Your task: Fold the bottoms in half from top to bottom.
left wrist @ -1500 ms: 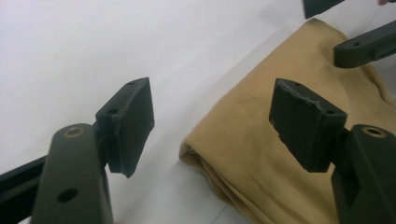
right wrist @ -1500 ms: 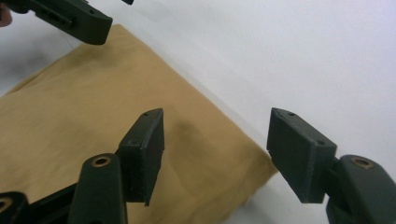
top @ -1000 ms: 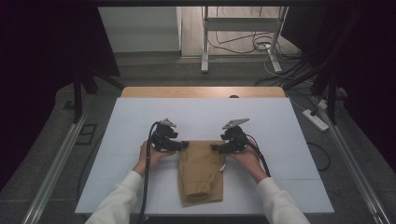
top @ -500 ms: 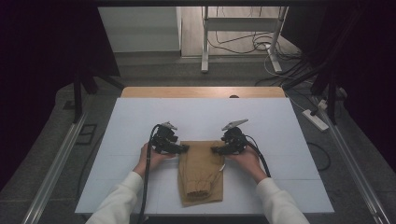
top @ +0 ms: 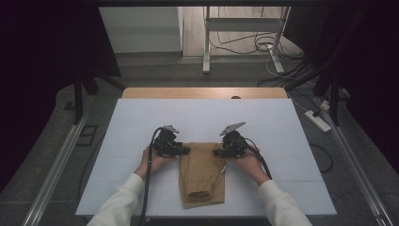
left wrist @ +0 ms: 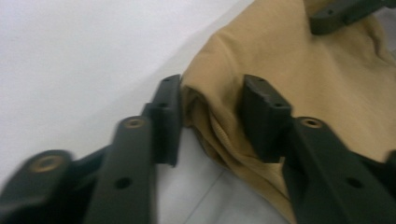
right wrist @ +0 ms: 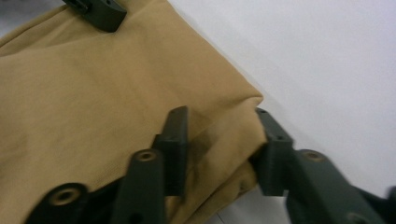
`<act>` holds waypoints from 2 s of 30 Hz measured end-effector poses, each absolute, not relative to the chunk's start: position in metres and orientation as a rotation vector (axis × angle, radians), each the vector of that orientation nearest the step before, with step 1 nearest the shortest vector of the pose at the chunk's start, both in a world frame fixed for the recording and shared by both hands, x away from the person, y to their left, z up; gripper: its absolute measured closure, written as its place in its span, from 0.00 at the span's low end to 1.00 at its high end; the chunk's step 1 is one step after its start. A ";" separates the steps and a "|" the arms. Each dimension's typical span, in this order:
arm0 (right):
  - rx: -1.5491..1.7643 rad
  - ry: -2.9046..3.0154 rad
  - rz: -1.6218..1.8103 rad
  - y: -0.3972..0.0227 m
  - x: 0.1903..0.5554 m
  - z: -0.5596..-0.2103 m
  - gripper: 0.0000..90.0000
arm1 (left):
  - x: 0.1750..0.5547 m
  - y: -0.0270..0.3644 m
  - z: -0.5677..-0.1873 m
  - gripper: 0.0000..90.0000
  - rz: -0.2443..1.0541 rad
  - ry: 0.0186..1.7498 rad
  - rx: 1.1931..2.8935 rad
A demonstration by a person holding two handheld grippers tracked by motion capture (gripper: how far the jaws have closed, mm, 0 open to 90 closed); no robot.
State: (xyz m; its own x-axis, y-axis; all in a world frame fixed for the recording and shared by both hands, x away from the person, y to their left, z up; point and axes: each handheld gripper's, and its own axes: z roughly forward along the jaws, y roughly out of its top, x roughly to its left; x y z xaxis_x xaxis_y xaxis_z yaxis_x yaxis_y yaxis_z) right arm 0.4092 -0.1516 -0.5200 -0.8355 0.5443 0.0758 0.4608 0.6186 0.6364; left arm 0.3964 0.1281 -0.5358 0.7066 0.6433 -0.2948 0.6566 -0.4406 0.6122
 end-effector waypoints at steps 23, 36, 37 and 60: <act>0.785 2.685 1.044 -0.151 0.405 -0.510 0.86 | 0.391 0.126 -0.527 0.82 0.044 0.941 2.196; 0.776 2.657 1.080 -0.153 0.405 -0.504 0.88 | 0.390 0.127 -0.520 0.82 0.069 0.939 2.170; 0.778 2.654 1.085 -0.153 0.404 -0.504 0.88 | 0.390 0.127 -0.520 0.82 0.072 0.938 2.169; 0.765 2.580 1.131 -0.156 0.408 -0.490 0.88 | 0.396 0.128 -0.507 0.82 0.130 0.930 2.122</act>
State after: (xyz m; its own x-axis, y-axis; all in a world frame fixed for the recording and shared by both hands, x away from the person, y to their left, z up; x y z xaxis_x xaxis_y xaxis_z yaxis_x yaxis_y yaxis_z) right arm 0.4078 -0.1558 -0.4900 -0.8395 0.5433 0.0055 0.3723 0.5678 0.7342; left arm 0.3963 0.1277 -0.5069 0.7249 0.6570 -0.2070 0.5750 -0.4117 0.7070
